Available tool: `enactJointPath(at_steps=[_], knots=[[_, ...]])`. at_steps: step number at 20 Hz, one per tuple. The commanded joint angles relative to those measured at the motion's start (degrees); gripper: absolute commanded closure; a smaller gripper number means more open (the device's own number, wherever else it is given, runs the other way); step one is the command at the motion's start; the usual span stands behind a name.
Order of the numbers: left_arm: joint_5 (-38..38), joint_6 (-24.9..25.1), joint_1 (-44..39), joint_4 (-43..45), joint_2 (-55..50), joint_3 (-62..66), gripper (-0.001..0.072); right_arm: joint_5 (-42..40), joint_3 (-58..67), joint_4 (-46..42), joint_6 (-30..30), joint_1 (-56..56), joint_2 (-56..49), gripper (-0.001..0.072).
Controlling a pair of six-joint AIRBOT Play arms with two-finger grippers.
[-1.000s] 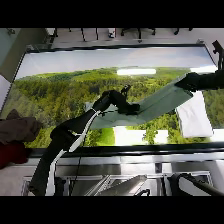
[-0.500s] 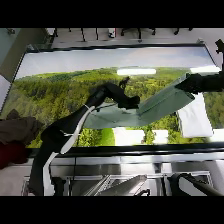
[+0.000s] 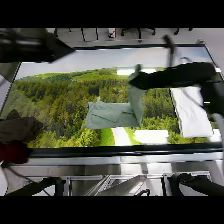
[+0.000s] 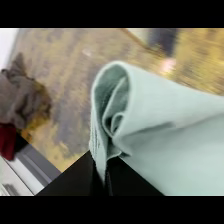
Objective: Fold the shirts.
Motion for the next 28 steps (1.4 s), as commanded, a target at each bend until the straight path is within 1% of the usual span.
enactJointPath(at_steps=[1,2,3,4,5,7,9,13,15,16,18,20,22,24,28], knots=[[4.3,3.2,10.8,2.6,12.0,-0.1,0.0691,31.9,0.0,0.0,1.1,22.5,-14.2,0.0655],[5.3,3.4,12.8,2.9,14.0,-0.1,0.0691,41.9,0.1,0.1,1.2,27.9,-20.6,0.0321],[5.9,3.7,14.3,3.7,15.6,-0.1,0.0691,48.4,0.6,0.0,2.6,31.5,-26.0,0.0003],[6.1,4.3,15.7,3.7,17.0,-0.1,0.0691,48.7,1.4,0.0,6.0,33.2,-29.9,0.0008],[6.0,4.4,17.0,3.7,18.2,-0.1,0.0691,46.6,1.6,-0.3,7.7,33.0,-31.1,0.0008],[6.0,5.4,18.8,3.7,20.0,-0.1,0.0691,38.1,1.6,-1.1,7.7,28.1,-29.1,0.0009],[5.9,5.4,19.2,3.7,20.7,-0.1,0.0691,27.7,1.6,-2.3,7.7,19.7,-23.9,0.0009],[6.6,5.1,19.2,3.5,20.5,-0.1,0.0691,3.7,1.6,-8.5,7.9,-0.2,-13.3,0.0009],[6.6,4.7,19.2,3.5,20.5,-0.1,0.0691,-7.7,1.4,-11.1,8.5,-9.4,-11.9,0.0008],[6.6,4.5,19.2,3.6,20.5,-0.1,0.0691,-11.5,0.2,-12.1,8.5,-12.9,-12.0,0.0008],[6.8,3.9,19.2,3.5,20.6,-0.1,0.0691,-12.8,-4.3,-12.2,8.2,-17.0,-12.1,0.0008],[7.0,2.5,19.2,3.5,20.5,-0.1,0.0691,-13.2,-7.9,-10.2,4.7,-18.2,-14.0,0.0008],[7.2,2.5,19.2,3.5,20.6,-0.1,0.0691,-13.3,-9.2,-7.2,0.8,-17.9,-17.7,0.0008],[7.8,2.1,19.2,3.5,20.5,-0.1,0.0691,-12.8,-9.2,-3.3,-1.6,-17.2,-21.7,0.0008],[9.5,1.7,19.2,3.5,20.6,-0.1,0.0691,-11.2,-9.2,-0.6,-3.6,-14.5,-26.8,0.0008]])
